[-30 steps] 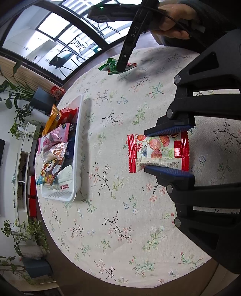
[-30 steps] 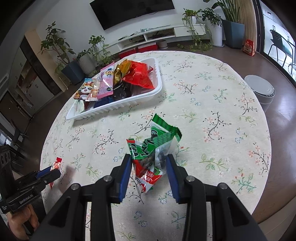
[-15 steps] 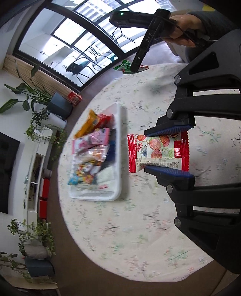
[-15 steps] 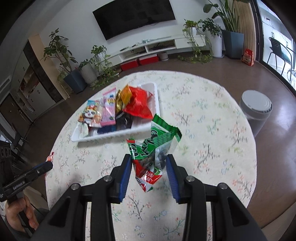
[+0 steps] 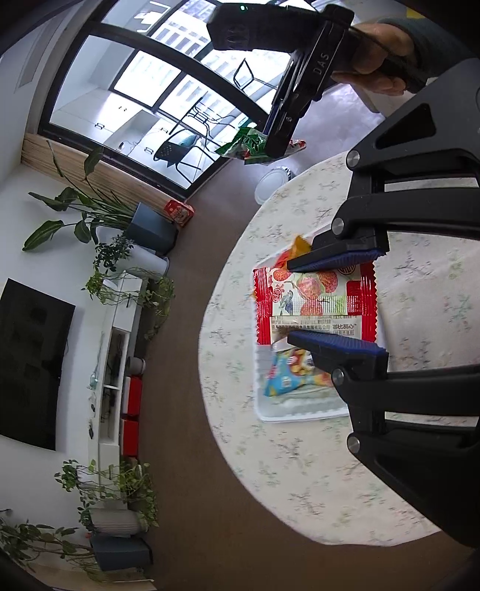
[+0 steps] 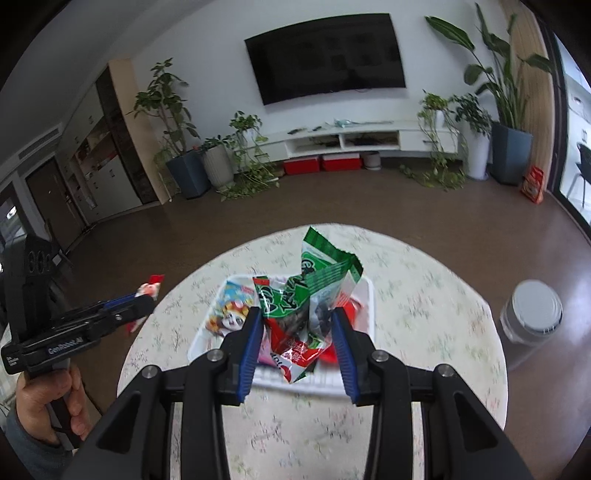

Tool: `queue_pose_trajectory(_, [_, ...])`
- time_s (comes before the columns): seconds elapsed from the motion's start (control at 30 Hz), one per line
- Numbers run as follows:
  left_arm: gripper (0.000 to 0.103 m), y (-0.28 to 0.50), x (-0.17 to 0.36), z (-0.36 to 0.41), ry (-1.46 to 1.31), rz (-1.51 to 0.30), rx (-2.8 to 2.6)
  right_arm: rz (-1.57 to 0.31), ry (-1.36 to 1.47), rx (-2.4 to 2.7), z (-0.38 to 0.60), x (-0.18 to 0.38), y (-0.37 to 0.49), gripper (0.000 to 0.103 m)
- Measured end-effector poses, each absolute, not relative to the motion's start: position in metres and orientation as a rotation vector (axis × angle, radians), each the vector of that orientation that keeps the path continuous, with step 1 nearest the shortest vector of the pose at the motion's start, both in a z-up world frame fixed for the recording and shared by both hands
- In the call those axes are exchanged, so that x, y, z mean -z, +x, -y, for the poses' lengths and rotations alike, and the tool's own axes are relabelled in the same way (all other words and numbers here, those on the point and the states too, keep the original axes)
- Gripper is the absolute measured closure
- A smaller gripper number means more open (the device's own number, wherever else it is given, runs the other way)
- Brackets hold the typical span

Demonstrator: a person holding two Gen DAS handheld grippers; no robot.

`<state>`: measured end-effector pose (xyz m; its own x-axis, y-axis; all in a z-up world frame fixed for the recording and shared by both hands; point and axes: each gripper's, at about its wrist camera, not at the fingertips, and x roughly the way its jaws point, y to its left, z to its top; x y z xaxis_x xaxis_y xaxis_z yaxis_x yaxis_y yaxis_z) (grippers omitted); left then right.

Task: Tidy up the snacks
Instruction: 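Carry the strawberry packet and green wrapper over the white tray, then lower both snacks into the tray and open both tools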

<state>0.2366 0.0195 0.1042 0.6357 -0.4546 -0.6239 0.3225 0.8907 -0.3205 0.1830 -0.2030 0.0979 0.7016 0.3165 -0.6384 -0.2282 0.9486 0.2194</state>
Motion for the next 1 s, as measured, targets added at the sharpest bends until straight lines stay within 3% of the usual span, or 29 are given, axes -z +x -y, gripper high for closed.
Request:
queue_pose_trajectory(0.3, [0.073,0.311,-0.100,-0.008,-0.204,-0.789,0.504,-0.779,0.125,-0.436,0.166,-0.095,0.252,0.062])
queue_pose_trajectory(0.63, [0.073,0.361,-0.022,0.004,-0.248,-0.882,0.494,-0.920,0.077,-0.430,0.152,-0.023,0.301,0.062])
queue_pose_trajectory(1.0, [0.073,0.364,0.034,0.019,-0.172,-0.928,0.463,-1.012,0.021,-0.393,0.143,0.022,0.310,0.062])
